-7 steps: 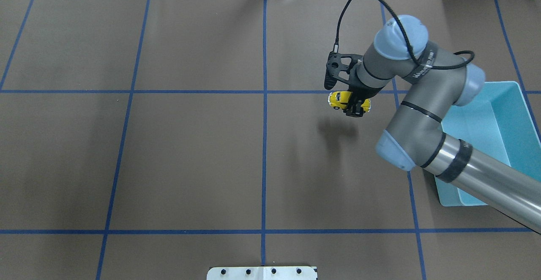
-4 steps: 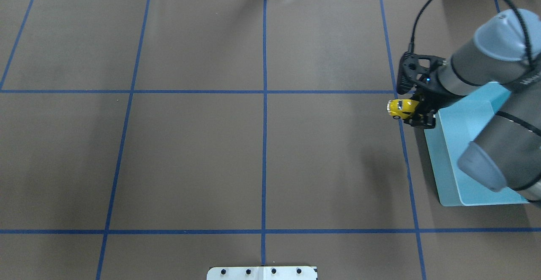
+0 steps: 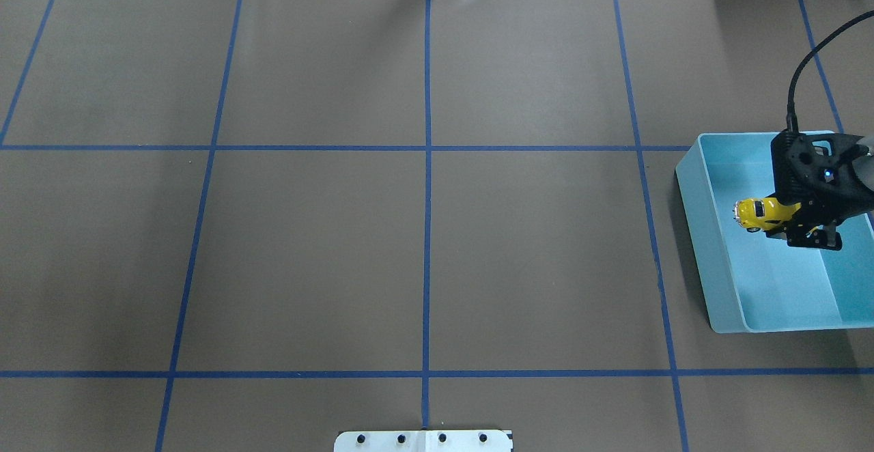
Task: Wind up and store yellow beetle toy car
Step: 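Carry the car into the light-blue bin and open the right gripper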
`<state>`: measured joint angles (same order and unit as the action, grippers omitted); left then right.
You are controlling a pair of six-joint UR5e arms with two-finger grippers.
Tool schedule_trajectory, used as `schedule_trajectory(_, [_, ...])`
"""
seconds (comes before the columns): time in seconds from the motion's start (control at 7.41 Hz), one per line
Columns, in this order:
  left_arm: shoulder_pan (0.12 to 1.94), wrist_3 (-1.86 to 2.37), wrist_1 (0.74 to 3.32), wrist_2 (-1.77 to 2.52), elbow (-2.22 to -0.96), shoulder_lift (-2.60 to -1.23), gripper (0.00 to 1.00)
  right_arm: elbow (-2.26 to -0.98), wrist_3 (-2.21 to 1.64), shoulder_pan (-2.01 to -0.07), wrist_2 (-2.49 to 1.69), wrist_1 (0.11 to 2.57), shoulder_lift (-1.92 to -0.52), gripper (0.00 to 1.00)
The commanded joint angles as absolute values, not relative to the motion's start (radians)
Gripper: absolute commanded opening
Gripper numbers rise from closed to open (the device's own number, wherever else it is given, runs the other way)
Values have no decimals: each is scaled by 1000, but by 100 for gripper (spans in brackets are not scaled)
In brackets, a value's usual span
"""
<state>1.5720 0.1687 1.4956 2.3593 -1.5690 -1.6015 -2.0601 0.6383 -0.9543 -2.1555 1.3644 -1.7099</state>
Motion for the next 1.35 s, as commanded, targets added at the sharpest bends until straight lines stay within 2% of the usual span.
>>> schedule_trajectory(0.0, [1571, 169, 1496, 2359, -1569, -1601, 100, -1909, 673, -956, -2152, 1169, -1738, 0])
schedule_trajectory(0.4, [1571, 169, 1496, 2359, -1568, -1603, 100, -1824, 673, -951, -2151, 1120, -1729, 0])
schedule_trajectory(0.81, [1569, 169, 1494, 2359, -1569, -1603, 100, -1806, 666, -940, -2152, 1118, -1724, 79])
schedule_trajectory(0.94, [1569, 169, 1494, 2359, -1569, -1603, 100, -1786, 673, -940, -2158, 1112, -1720, 100])
schedule_trajectory(1.21, [1569, 169, 1494, 2359, -1569, -1603, 100, -1786, 667, -939, -2171, 1074, -1717, 100])
